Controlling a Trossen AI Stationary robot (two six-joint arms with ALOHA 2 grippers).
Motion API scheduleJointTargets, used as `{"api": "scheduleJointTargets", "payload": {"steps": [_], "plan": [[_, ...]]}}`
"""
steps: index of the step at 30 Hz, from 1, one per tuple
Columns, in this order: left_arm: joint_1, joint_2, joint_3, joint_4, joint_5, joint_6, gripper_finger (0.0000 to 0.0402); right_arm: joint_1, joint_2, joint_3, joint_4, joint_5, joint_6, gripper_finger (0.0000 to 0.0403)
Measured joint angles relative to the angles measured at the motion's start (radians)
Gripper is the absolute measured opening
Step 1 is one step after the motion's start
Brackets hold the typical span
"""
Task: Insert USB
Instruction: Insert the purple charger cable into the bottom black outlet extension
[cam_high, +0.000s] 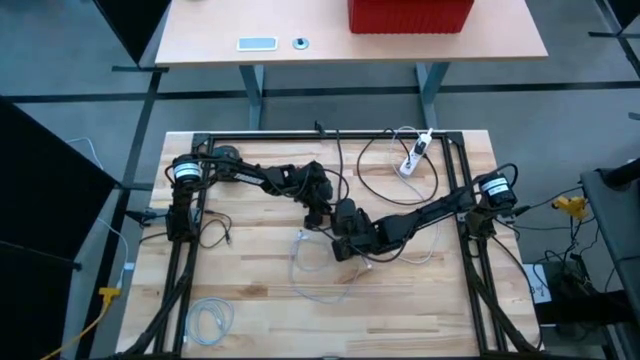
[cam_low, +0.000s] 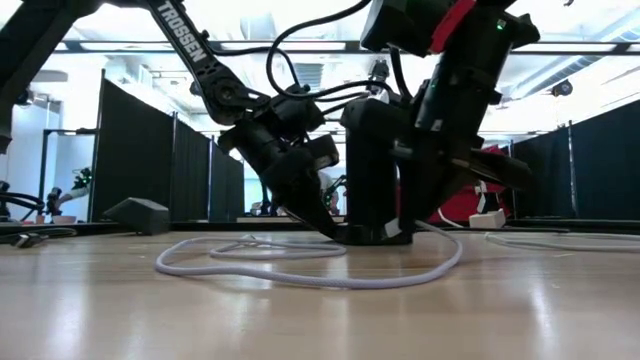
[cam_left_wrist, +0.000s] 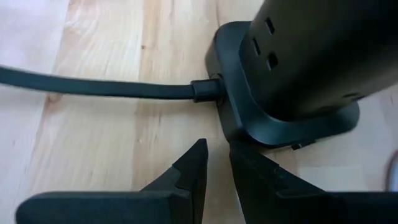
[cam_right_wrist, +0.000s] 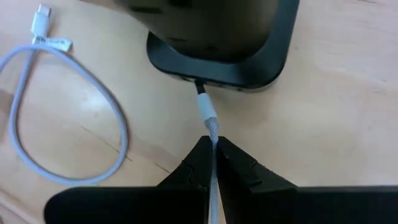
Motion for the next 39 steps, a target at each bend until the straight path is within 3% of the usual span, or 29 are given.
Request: {"api": "scheduleJointTargets", "payload": {"steps": [11,25,30,34,39], "plan": [[-0.001,-0.012,0.000,-0.015,-0.043,-0.050,0.0064,0.023,-0.006,0.028,-0.010,0.033,0.021,0.0000],[0.000,-0.139,-0.002,-0.189,-0.042,0.127,0.0063,0.097,-0.273,0.052,-0.048,0.009,-0.194,0.0000],[0.000,-0.328,-0.002,-0.209,0.132,0.146,0.0063,0.069,-0.397,0.052,-0.052,0.025,-0.379,0.0000],[0.000,-0.472,-0.002,-0.089,0.319,0.057,0.0063,0.040,-0.458,0.053,-0.038,0.037,-0.481,0.0000],[-0.011,-0.553,-0.002,0.046,0.334,-0.041,0.0087,0.021,-0.462,0.115,-0.004,0.026,-0.624,0.0000]]}}
